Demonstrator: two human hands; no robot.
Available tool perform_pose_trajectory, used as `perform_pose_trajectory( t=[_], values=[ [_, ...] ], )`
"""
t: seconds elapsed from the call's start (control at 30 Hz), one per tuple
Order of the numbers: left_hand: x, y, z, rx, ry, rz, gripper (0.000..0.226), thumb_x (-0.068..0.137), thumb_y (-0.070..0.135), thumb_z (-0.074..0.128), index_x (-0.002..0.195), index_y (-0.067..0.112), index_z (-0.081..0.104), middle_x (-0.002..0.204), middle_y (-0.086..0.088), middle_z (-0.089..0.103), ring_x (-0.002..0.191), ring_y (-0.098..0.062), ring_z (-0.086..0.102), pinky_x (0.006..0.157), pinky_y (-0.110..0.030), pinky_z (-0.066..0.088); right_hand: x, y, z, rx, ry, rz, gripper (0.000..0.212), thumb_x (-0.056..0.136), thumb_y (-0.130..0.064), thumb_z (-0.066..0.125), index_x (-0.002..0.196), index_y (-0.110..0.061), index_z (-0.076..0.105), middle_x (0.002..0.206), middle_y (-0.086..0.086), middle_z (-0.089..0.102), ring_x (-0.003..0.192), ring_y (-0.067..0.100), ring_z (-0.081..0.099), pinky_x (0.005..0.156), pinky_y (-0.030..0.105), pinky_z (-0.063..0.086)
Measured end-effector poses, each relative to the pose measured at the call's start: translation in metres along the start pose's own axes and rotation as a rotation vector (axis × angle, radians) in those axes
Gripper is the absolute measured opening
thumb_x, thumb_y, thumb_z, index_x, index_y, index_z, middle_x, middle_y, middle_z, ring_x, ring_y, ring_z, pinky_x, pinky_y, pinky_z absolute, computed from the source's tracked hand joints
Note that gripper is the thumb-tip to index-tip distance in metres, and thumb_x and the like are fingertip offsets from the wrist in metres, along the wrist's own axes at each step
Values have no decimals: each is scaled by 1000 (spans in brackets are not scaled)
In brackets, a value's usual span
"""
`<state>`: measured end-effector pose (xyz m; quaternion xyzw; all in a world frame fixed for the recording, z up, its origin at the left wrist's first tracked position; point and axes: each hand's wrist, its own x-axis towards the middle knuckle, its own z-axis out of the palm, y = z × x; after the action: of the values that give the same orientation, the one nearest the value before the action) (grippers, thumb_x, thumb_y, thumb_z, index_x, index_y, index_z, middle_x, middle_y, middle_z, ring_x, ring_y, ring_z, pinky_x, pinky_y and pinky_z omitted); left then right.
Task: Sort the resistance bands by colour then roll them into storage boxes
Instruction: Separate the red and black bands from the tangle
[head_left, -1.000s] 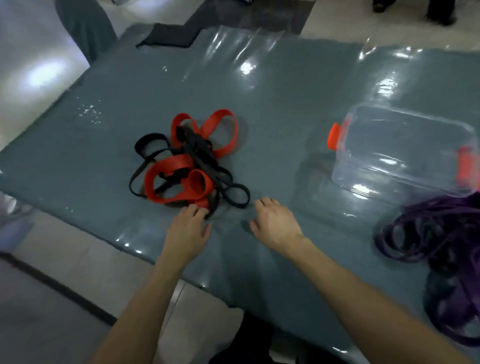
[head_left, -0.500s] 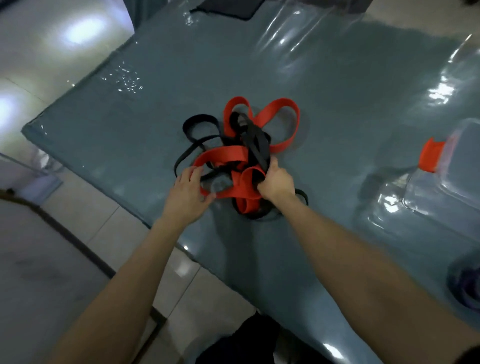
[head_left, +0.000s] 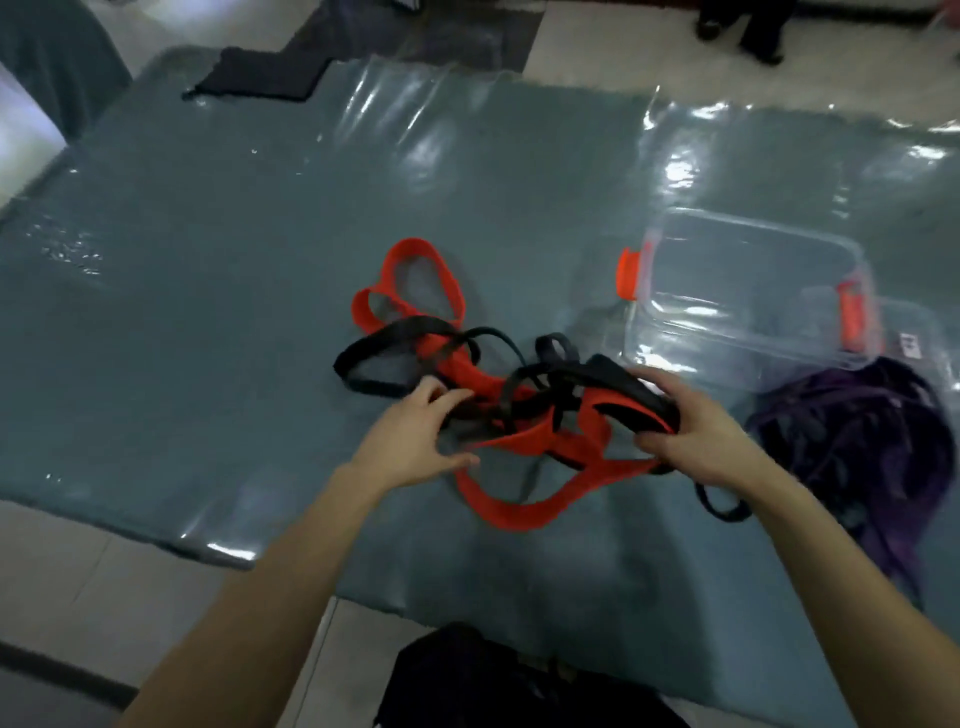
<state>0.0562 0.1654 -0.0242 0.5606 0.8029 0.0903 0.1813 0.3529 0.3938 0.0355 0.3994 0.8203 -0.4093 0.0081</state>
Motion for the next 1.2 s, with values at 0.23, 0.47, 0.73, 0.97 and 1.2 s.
perform_pose_trajectory(
  t=[0.23, 0.47, 0.73, 0.97, 1.2],
  values=[
    [2, 70, 37, 126, 174, -7, 28, 104, 46, 53, 103, 26, 72, 100, 6, 60, 87, -25, 70, 68, -41, 56, -29, 87, 69, -324, -185, -21, 119, 88, -67, 71, 171, -21, -1, 148, 22, 52, 136, 41, 51, 115, 45, 43],
    [-63, 84, -6, -112, 609, -239, 24, 110, 31, 60, 104, 12, 74, 103, 0, 63, 88, -18, 61, 80, -32, 49, -27, 119, 83, -217, 2, -168, 69, 102, -56, 52, 161, -24, 39, 137, 17, 64, 125, 40, 59, 107, 51, 49],
    [-114, 86, 35, -15, -156, -487, 50, 102, 25, 71, 151, 22, 59, 146, -1, 54, 133, -32, 58, 104, -40, 48, -36, 127, 74, -224, -108, -182, 104, 81, -97, 50, 149, -19, 55, 148, 1, 59, 139, 24, 51, 121, 44, 40],
    [-83, 72, 29, -227, 218, -472, 50, 85, 49, 83, 128, 28, 67, 121, 5, 62, 112, -15, 65, 93, -35, 55, -42, 112, 78, -64, -21, -68, 53, 95, -75, 58, 97, -23, 71, 104, -3, 72, 104, 22, 67, 84, 33, 50],
    [-9, 68, 51, -208, -45, -389, 106, 91, 73, 64, 169, 17, 22, 156, -13, 54, 140, -35, 55, 112, -51, 50, -15, 70, 58, 138, 41, 126, 53, 94, -73, 63, 81, -21, 67, 73, -12, 68, 73, 11, 64, 72, 31, 51]
  ],
)
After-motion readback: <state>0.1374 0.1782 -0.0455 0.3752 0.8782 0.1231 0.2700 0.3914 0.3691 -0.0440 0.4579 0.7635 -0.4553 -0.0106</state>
